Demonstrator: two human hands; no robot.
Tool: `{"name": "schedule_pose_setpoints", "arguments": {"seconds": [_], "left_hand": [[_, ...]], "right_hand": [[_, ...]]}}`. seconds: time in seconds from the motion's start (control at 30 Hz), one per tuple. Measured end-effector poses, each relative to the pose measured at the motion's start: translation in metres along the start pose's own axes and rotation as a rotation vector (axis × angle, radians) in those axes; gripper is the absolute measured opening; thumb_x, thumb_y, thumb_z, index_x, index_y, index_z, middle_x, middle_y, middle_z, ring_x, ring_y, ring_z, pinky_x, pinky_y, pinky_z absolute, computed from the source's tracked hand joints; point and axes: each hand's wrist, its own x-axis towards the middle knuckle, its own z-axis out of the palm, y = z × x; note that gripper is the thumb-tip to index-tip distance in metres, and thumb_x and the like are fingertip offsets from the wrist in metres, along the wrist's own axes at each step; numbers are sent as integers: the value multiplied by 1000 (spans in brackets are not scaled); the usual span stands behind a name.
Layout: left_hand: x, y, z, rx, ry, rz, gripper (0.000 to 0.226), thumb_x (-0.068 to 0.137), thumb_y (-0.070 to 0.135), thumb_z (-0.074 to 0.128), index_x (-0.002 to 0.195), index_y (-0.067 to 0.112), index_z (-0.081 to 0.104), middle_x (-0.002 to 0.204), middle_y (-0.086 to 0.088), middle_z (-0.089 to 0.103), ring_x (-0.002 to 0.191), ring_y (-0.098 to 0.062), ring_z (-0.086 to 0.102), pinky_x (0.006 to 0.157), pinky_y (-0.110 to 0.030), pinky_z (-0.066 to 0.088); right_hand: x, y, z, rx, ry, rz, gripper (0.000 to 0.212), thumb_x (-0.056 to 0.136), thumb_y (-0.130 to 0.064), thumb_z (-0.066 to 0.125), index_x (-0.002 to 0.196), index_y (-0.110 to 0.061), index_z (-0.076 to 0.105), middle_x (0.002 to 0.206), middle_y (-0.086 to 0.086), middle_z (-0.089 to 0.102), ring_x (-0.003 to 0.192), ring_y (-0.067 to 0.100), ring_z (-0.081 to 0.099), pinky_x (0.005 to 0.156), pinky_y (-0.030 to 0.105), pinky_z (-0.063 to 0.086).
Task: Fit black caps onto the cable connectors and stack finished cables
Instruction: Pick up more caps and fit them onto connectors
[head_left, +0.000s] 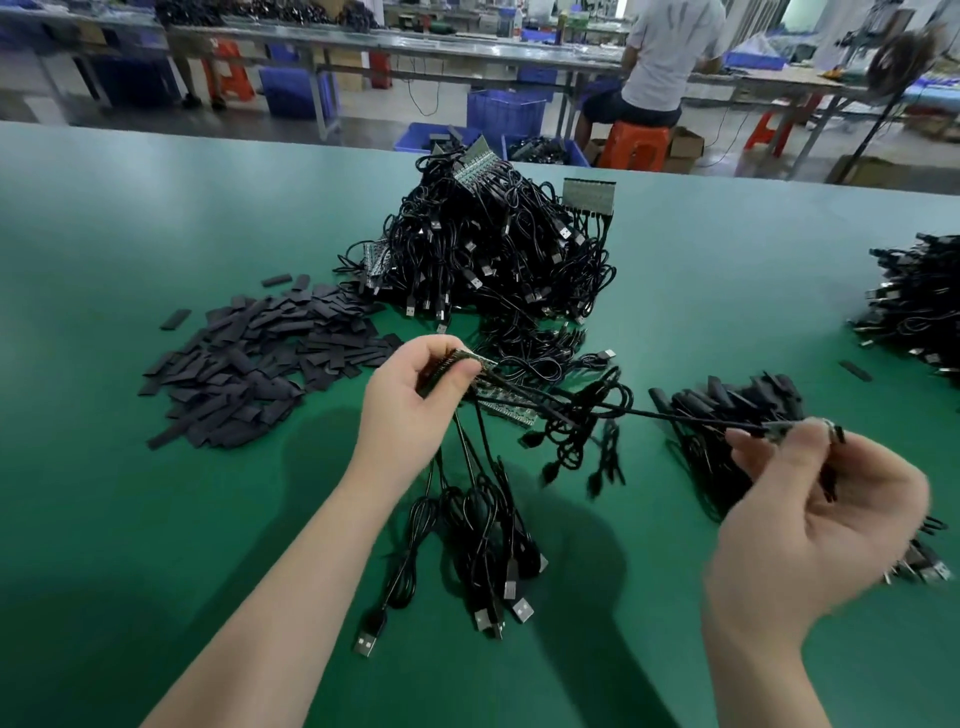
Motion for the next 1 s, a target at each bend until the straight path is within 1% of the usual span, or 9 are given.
{"name": "schedule_pose_setpoints", "arguments": {"seconds": [0.13,0.23,0.37,0.47,0.53,0.67,0.8,0.9,1.0], "left_hand": [[-9,31,-6,36,-105,239,24,85,25,69,85,48,63,91,27,65,88,5,61,80,-6,42],[-16,47,-5,55,-225,368,14,84,27,67,89,40,63,93,25,65,91,1,62,83,-8,42],[-16,42,-12,34,-224,283,20,84,24,71,86,42,62,91,24,66,90,-2,62,82,-10,43],[-16,28,-21,26,-179,170,30,86,15,71,85,43,64,89,22,66,87,-2,61,81,-14,43],[-15,21,-26,4,-151,132,25,86,18,71,84,42,65,88,22,66,85,-2,60,81,-16,44],[-8,16,-26,38,-96,127,9,84,36,65,86,44,64,88,21,66,82,0,60,76,-9,44],[9,4,-4,119,-71,58,21,89,23,68,85,43,65,87,24,67,83,6,60,72,-5,43],[22,-9,11,246,-137,32,26,90,28,67,116,34,64,100,26,62,95,11,55,81,-10,44],[33,-21,6,321,-132,-13,45,94,35,61,137,27,53,121,14,58,102,2,53,85,-15,40]], "right_hand": [[-13,1,-3,37,-358,127,13,95,-18,61,92,-30,56,87,-8,61,72,19,73,70,25,58],[-13,8,10,-41,-583,256,25,96,-15,61,83,-36,58,83,-13,62,70,21,75,66,22,57],[11,17,27,-3,-369,395,17,98,-13,60,87,-24,54,88,-2,62,67,18,73,68,30,56],[37,11,26,141,-101,316,13,98,-15,58,93,-22,48,96,1,64,72,19,72,72,29,57],[51,4,23,158,-40,260,13,98,-16,56,95,-22,46,97,0,65,74,24,73,71,30,57],[59,-4,20,34,-247,190,14,98,-18,58,94,-27,48,103,9,62,77,25,75,71,30,58],[57,-11,22,-60,-243,88,14,97,-20,61,91,-29,52,96,0,60,76,14,72,79,33,59],[56,-18,24,-196,-308,68,15,96,-23,62,89,-34,56,93,-3,61,79,10,65,76,37,56],[49,-29,24,-205,-396,85,14,96,-22,63,93,-35,61,90,-3,66,82,25,67,74,39,59]]}}
